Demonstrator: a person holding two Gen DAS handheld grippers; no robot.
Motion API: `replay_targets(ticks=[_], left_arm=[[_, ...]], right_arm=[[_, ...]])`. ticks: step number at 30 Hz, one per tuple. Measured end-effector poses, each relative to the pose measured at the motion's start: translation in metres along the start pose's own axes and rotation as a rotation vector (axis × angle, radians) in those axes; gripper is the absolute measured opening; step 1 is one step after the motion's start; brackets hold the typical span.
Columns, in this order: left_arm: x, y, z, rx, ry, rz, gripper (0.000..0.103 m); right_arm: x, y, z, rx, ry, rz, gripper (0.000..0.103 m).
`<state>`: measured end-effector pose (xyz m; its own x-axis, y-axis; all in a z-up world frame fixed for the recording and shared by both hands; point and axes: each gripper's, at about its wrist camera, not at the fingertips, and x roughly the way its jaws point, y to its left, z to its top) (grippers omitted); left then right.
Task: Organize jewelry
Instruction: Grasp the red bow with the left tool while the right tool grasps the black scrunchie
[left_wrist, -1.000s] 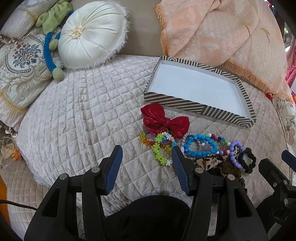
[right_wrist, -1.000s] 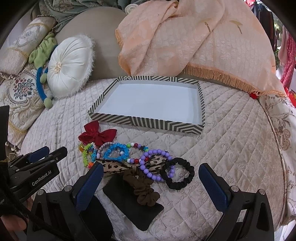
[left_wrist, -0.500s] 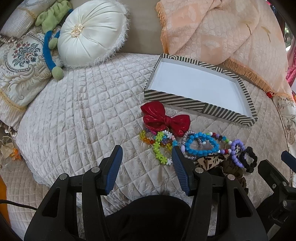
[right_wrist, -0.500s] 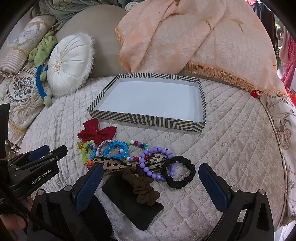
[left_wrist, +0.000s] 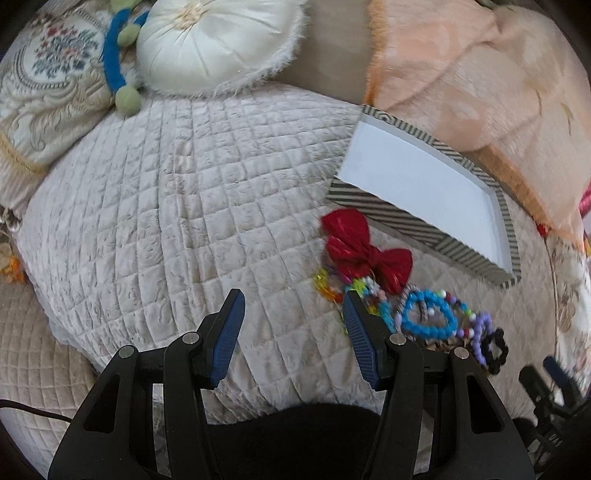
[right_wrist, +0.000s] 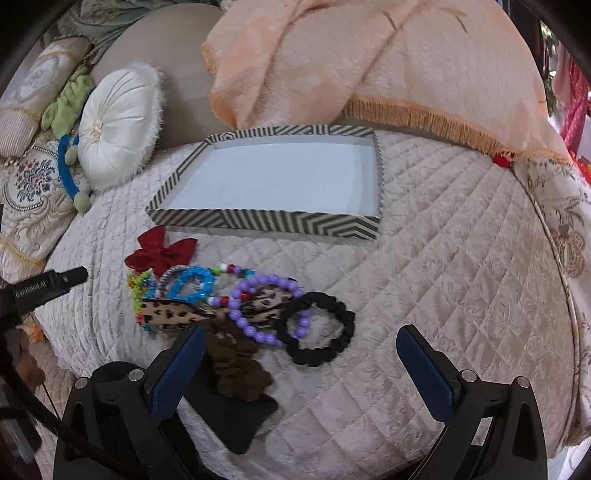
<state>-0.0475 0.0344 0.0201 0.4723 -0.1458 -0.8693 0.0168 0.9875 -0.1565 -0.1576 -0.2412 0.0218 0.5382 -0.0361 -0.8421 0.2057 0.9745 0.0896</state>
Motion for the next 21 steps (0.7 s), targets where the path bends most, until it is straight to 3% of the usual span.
replay_targets(ticks=[4, 9, 15, 18, 21], left_arm=[[0.008, 0.001, 0.013, -0.012, 0.019, -0.032, 0.055], [0.026, -0.004, 0.027, -0.033, 0.052, -0.060, 0.055], [0.051, -0.017, 0.043, -0.018, 0.102, -0.080, 0.055], [0.065, -0.021, 0.051, -0.020, 0.117, -0.079, 0.055], [0.077, -0.027, 0.054, -0.007, 0.137, -0.093, 0.055]], right_arm=[[0.003, -0.017, 0.003, 0.011, 0.009, -0.008, 0.100], [0.017, -0.040, 0.007, 0.043, 0.038, -0.001, 0.082], [0.043, -0.041, 0.003, 0.035, 0.101, 0.006, 0.079], [0.058, -0.042, 0.002, 0.056, 0.132, 0.012, 0.069], [0.067, -0.042, -0.001, 0.076, 0.141, 0.024, 0.068]])
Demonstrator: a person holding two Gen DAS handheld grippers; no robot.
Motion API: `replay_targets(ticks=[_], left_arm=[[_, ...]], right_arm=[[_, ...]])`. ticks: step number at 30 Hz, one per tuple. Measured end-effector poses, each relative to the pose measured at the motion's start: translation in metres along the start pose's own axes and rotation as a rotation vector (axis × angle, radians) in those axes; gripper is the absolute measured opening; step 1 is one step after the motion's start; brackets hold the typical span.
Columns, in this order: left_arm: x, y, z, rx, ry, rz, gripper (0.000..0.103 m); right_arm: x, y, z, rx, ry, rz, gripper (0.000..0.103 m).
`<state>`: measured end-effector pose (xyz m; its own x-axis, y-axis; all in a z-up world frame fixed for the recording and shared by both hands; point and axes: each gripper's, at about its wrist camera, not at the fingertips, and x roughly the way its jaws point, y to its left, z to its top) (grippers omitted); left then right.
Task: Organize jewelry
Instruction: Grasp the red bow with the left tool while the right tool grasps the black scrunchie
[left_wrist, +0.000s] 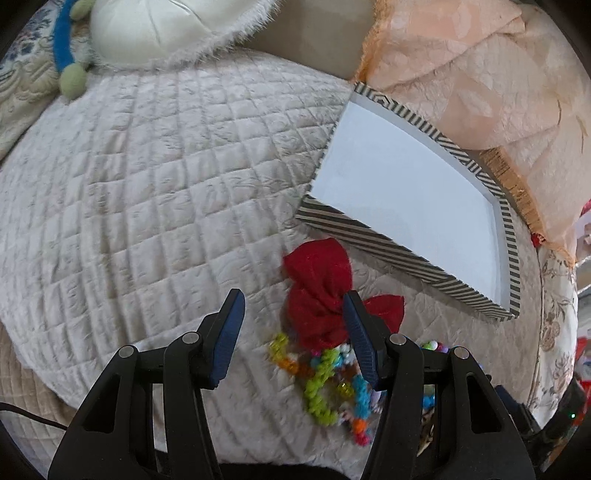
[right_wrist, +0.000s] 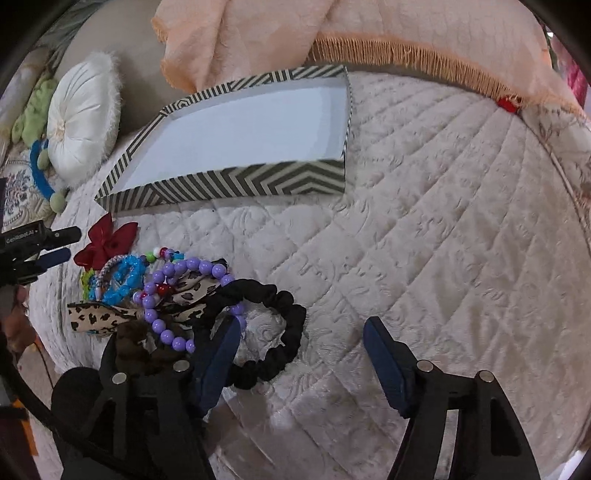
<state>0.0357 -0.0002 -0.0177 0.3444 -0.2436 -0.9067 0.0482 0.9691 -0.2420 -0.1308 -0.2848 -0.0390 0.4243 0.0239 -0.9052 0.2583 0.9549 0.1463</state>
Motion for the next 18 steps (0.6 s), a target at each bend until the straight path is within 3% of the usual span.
replay_targets(ticks=[4, 9, 10, 11, 12, 14, 18], left_arm=[[0.020, -0.006, 0.002, 0.018, 0.045, 0.009, 0.055], [0.032, -0.015, 0.002, 0.032, 0.058, 0.022, 0.054], [0.032, -0.017, 0.002, 0.033, 0.054, 0.020, 0.050], [0.032, -0.018, 0.002, 0.034, 0.048, 0.003, 0.031], [0.033, -0.020, 0.003, 0.039, 0.050, -0.004, 0.020], [0.034, -0.025, 0.005, 0.048, 0.039, 0.004, 0.011], [0.022, -0.024, 0.009, 0.036, 0.025, -0.043, 0.005]], right_arm=[[0.004, 0.007, -0.001, -0.033, -0.022, -0.024, 0.066], [0.006, 0.001, 0.005, -0.007, -0.057, 0.012, 0.042], [0.005, -0.002, 0.005, 0.001, -0.060, 0.025, 0.036], [0.004, -0.003, 0.006, 0.008, -0.061, 0.032, 0.029], [0.004, -0.005, 0.007, 0.012, -0.063, 0.045, 0.024], [0.003, -0.007, 0.008, 0.023, -0.063, 0.070, 0.012], [-0.009, -0.006, 0.008, 0.034, -0.087, 0.116, 0.011]])
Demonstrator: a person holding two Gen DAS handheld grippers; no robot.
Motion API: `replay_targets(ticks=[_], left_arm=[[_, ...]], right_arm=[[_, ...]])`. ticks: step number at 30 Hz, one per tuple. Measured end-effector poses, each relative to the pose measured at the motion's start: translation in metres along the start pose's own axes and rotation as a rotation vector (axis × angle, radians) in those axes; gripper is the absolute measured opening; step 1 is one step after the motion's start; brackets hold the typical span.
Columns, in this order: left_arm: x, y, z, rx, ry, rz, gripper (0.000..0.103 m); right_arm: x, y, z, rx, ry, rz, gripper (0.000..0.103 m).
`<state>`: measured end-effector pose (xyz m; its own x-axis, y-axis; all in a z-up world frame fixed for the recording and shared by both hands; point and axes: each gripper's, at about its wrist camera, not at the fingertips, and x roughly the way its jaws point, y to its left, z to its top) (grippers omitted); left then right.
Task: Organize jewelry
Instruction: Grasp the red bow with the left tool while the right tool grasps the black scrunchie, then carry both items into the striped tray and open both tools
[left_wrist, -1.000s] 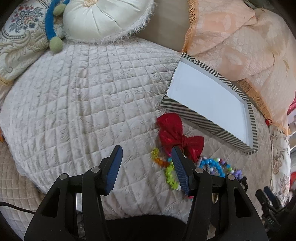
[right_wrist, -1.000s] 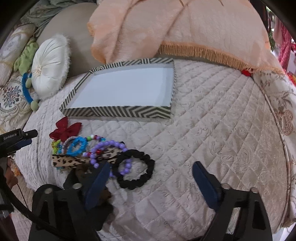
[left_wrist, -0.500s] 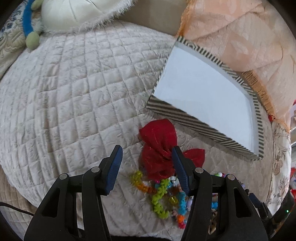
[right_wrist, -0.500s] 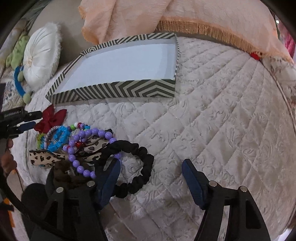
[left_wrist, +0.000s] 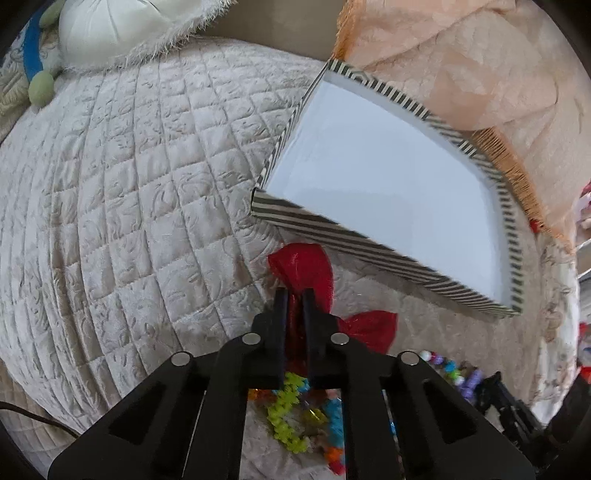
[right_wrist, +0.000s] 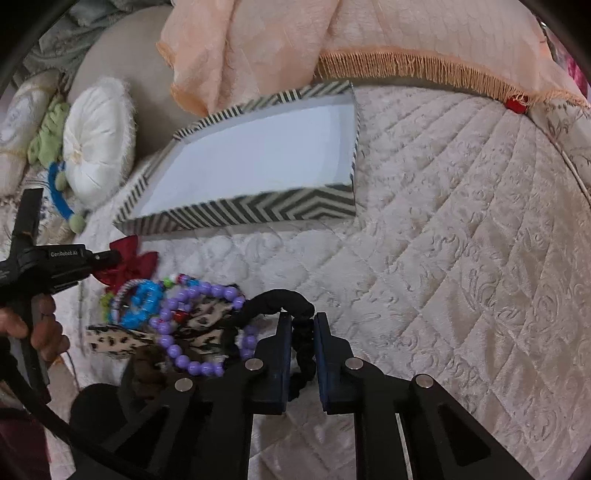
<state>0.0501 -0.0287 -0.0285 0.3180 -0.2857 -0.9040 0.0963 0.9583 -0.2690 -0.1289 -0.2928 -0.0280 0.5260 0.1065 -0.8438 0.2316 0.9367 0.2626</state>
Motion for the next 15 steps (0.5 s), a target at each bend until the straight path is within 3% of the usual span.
replay_targets(ticks=[15], left_arm=[[-0.086, -0.022, 0.018, 0.048, -0.161, -0.060, 0.004]], right_arm=[[-0.051, 0.017, 0.033, -0.035, -0.133, 0.043, 0.010]])
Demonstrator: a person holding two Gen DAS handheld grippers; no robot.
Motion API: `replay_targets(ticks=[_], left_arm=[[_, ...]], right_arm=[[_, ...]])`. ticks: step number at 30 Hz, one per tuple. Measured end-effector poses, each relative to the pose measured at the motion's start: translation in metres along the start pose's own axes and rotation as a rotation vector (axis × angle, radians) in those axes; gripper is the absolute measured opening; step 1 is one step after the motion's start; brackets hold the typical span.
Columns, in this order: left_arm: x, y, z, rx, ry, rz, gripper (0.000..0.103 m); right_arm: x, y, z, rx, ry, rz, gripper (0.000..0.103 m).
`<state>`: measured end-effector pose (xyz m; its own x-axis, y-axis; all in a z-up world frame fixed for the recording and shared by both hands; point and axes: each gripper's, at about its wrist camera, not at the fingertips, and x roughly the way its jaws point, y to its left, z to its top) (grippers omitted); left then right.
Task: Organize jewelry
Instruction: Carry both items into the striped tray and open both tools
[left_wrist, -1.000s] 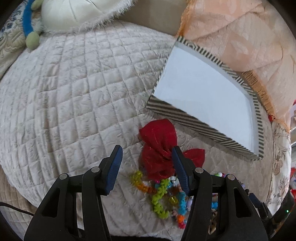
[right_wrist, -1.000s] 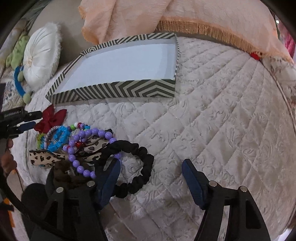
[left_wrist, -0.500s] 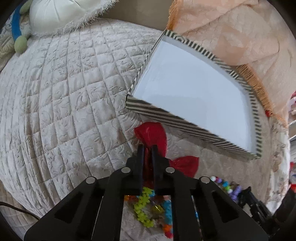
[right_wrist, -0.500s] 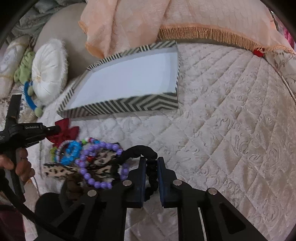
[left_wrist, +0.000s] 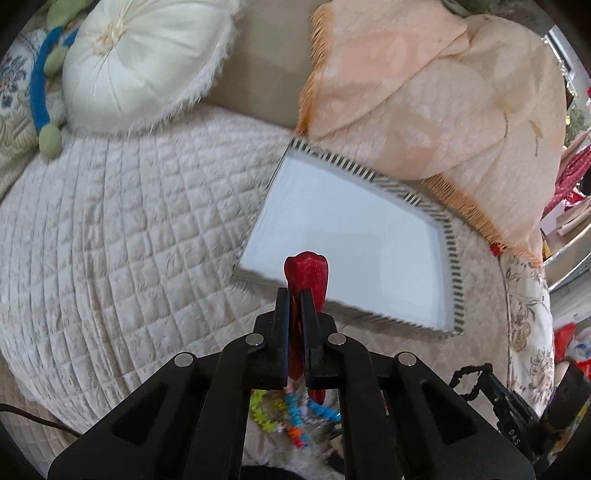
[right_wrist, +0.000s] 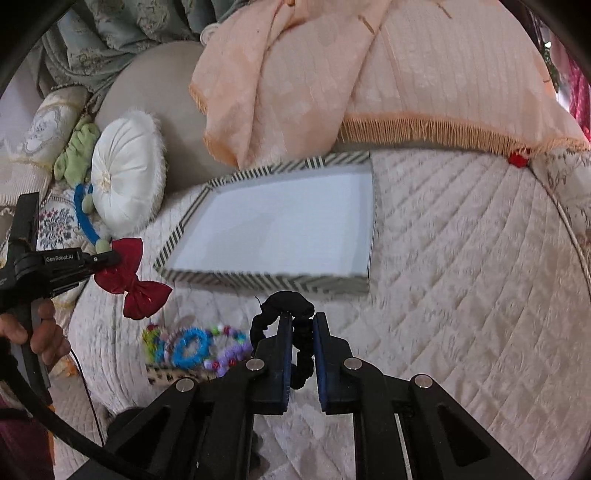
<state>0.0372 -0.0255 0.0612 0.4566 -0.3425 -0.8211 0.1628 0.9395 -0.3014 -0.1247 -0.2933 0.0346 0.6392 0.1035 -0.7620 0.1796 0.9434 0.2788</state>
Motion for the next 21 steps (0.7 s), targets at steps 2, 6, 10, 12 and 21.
replay_targets(ticks=[2, 6, 10, 12, 21], left_arm=[[-0.002, -0.006, 0.008, 0.004, -0.013, -0.005, 0.004], [0.007, -0.017, 0.029, 0.001, -0.027, -0.008, 0.004], [0.029, -0.023, 0.048, -0.009, -0.022, 0.008, 0.004], [0.045, -0.023, 0.056, -0.024, -0.008, 0.017, 0.004], [0.108, -0.007, 0.061, -0.019, 0.066, 0.114, 0.004]], right_arm=[[0.002, 0.001, 0.011, -0.003, -0.014, -0.007, 0.010], [0.016, 0.000, 0.036, -0.001, -0.026, -0.017, 0.010], [0.041, -0.009, 0.056, 0.025, -0.005, -0.021, 0.010], [0.057, -0.013, 0.065, 0.038, 0.013, -0.023, 0.010], [0.114, -0.028, 0.071, 0.029, 0.116, -0.063, 0.010]])
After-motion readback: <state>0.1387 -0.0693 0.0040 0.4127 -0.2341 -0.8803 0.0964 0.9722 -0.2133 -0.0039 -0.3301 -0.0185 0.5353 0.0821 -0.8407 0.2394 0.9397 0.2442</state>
